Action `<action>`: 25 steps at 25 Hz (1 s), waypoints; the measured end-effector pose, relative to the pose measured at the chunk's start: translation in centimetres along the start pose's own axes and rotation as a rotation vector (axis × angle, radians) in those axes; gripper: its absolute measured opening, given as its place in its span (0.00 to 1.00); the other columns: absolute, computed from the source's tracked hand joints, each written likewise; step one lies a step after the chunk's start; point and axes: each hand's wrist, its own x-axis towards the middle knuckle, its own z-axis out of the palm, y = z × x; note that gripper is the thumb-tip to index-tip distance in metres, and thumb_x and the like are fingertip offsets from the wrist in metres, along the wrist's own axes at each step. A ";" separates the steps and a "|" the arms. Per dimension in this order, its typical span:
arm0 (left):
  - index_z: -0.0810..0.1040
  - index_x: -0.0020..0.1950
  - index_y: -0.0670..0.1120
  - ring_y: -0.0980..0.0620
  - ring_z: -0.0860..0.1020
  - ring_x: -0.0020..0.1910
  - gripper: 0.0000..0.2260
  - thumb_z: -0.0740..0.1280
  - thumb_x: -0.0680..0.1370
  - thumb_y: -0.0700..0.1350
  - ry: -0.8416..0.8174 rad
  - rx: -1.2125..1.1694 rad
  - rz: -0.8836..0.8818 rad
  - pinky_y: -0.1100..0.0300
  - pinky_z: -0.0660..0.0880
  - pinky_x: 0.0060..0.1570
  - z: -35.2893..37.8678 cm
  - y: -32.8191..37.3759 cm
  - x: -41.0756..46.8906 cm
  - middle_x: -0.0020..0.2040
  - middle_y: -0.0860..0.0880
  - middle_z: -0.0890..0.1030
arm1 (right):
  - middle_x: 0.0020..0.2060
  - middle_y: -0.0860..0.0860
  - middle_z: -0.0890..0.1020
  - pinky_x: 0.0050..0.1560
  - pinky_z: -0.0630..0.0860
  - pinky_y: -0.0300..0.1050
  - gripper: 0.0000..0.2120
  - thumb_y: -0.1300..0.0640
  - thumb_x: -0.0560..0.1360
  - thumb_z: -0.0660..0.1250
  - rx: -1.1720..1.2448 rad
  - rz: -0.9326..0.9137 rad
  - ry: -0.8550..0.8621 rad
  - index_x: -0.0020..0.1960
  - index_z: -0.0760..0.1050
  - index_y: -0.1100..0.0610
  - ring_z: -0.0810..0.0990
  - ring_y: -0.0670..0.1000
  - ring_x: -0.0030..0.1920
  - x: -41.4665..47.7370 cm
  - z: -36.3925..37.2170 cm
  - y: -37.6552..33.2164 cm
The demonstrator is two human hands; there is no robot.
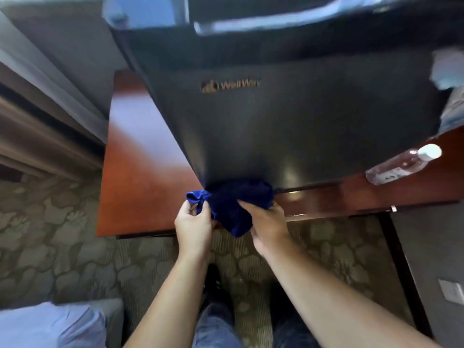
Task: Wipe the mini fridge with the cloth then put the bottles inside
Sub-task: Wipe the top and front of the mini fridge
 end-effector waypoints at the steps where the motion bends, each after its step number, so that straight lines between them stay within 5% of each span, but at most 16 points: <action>1: 0.83 0.50 0.46 0.47 0.82 0.45 0.03 0.70 0.78 0.41 0.007 0.018 -0.030 0.34 0.81 0.50 0.2 -1.6 1.0 0.47 0.44 0.87 | 0.52 0.64 0.86 0.42 0.83 0.47 0.16 0.75 0.71 0.73 -0.033 0.036 0.012 0.57 0.81 0.66 0.86 0.59 0.46 1.5 -0.6 0.7; 7: 0.82 0.43 0.48 0.45 0.84 0.41 0.04 0.68 0.76 0.41 0.063 0.032 -0.117 0.46 0.82 0.42 5.0 -5.6 1.8 0.39 0.49 0.86 | 0.47 0.58 0.87 0.40 0.83 0.47 0.12 0.69 0.75 0.73 -0.133 0.162 0.003 0.57 0.81 0.63 0.87 0.58 0.47 5.6 -5.4 -0.9; 9: 0.83 0.43 0.50 0.42 0.86 0.45 0.06 0.69 0.76 0.40 0.056 0.022 -0.126 0.43 0.83 0.47 8.4 -6.2 0.7 0.41 0.48 0.87 | 0.46 0.59 0.87 0.38 0.83 0.45 0.08 0.68 0.75 0.72 -0.191 0.119 0.023 0.54 0.81 0.63 0.86 0.55 0.44 6.5 -8.2 -3.6; 13: 0.83 0.45 0.50 0.48 0.86 0.46 0.08 0.69 0.79 0.39 -0.036 -0.079 -0.186 0.49 0.82 0.50 17.3 -6.4 -2.9 0.44 0.49 0.87 | 0.47 0.61 0.86 0.44 0.84 0.50 0.04 0.67 0.76 0.72 -0.214 0.031 0.093 0.50 0.81 0.61 0.87 0.55 0.43 8.4 -14.8 -9.7; 17: 0.82 0.43 0.49 0.58 0.84 0.38 0.09 0.68 0.80 0.37 -0.126 -0.082 -0.234 0.51 0.84 0.48 25.4 -6.3 -5.7 0.42 0.52 0.85 | 0.53 0.60 0.86 0.56 0.82 0.57 0.14 0.65 0.76 0.71 -0.152 -0.055 0.195 0.62 0.79 0.59 0.86 0.59 0.53 9.9 -20.4 -14.7; 20: 0.80 0.48 0.46 0.61 0.84 0.34 0.07 0.66 0.81 0.35 -0.179 -0.157 -0.338 0.62 0.83 0.37 28.2 -5.9 -7.0 0.43 0.52 0.83 | 0.54 0.60 0.86 0.54 0.82 0.56 0.17 0.64 0.76 0.72 -0.162 -0.116 0.210 0.64 0.79 0.58 0.86 0.58 0.53 10.3 -22.1 -17.2; 25: 0.80 0.54 0.42 0.55 0.83 0.45 0.04 0.67 0.82 0.36 -0.209 -0.213 -0.369 0.65 0.82 0.38 26.4 -4.9 -6.9 0.48 0.48 0.84 | 0.53 0.57 0.86 0.46 0.84 0.49 0.10 0.62 0.77 0.72 -0.138 -0.094 0.184 0.58 0.78 0.55 0.86 0.55 0.50 9.6 -21.3 -16.9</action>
